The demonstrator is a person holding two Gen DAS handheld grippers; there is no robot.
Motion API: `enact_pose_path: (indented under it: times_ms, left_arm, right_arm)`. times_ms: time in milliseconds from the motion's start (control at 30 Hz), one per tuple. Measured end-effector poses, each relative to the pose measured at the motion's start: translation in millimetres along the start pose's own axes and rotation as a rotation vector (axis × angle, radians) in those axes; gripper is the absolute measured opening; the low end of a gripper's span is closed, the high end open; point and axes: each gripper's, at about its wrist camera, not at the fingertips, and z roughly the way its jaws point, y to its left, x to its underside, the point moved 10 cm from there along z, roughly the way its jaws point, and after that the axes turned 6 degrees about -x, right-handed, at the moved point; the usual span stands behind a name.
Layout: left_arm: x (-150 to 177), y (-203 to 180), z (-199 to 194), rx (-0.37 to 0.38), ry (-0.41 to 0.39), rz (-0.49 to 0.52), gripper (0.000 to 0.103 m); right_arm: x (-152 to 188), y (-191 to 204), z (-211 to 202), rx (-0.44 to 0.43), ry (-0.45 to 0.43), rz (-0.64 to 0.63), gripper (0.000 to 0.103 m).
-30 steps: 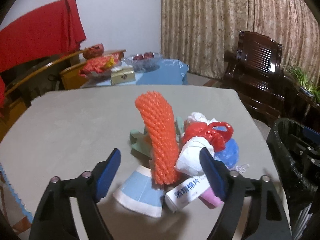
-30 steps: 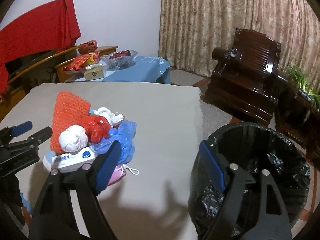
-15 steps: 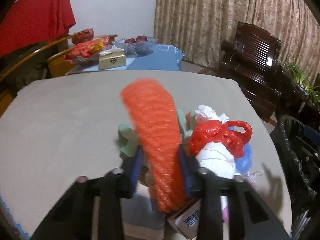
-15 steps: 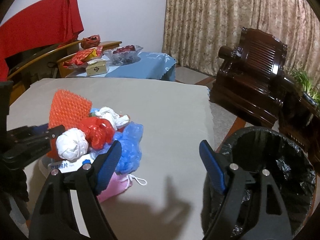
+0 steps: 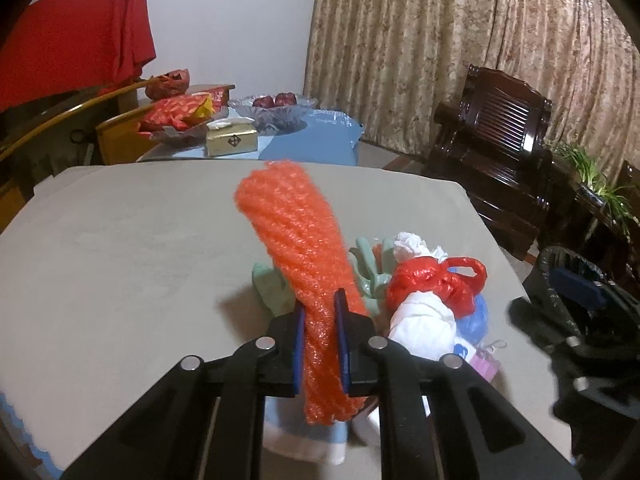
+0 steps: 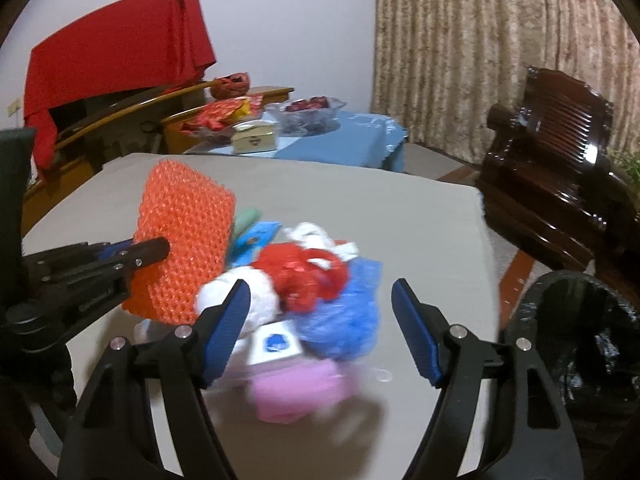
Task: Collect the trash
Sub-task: 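Grasp the orange foam net with the left tool while the right tool approaches the pile, then grasp the white tissue ball with the right tool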
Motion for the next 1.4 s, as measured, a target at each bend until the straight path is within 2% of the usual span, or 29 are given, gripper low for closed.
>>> enact_pose_path:
  times_ms: [233,467,500,533,567,667,800,933,1200,1400]
  left_arm:
    - [5.0,16.0,5.2,0.003,0.021,0.005,0.013]
    - [8.8,24.0,7.9,0.018,0.029,-0.010,0.013]
    - [9.2,21.3,8.1,0.019,0.029,-0.010,0.013]
    - [9.8,21.0,9.0,0.021,0.031,-0.009,0.013]
    - [10.6,20.7,9.7,0.022,0.033,-0.009,0.013]
    - [10.2,19.8,10.5,0.023,0.032,-0.008,0.013]
    - [4.8,18.1,6.5,0.027,0.014,-0.013,0.013]
    - [-4.7,11.8,-5.5,0.034,-0.020,-0.007,0.013]
    - [-34.9,-20.3,-40.2,0.088,-0.102,0.020,0.013]
    - [-50.5,-77.1,-56.3,0.176,-0.135,0.063,0.013]
  right_arm:
    - [6.1,33.0,23.8,-0.055,0.033,0.008,0.071]
    - [18.9,42.8,54.6,-0.054,0.102,-0.011,0.069]
    - [20.7,43.8,58.4,-0.056,0.110,-0.016,0.067]
    - [22.1,46.1,62.4,-0.058,0.119,-0.027,0.061]
    - [23.7,48.1,65.2,-0.069,0.129,-0.034,0.049]
    - [25.9,54.9,67.1,-0.127,0.148,-0.027,0.043]
    - [14.9,56.1,50.0,-0.176,0.108,-0.019,0.041]
    - [-4.9,52.0,24.9,-0.184,0.046,-0.014,0.041]
    - [-36.3,5.0,-33.4,-0.109,-0.075,0.015,0.041]
    - [-34.8,-53.6,-75.7,-0.006,-0.123,0.051,0.042]
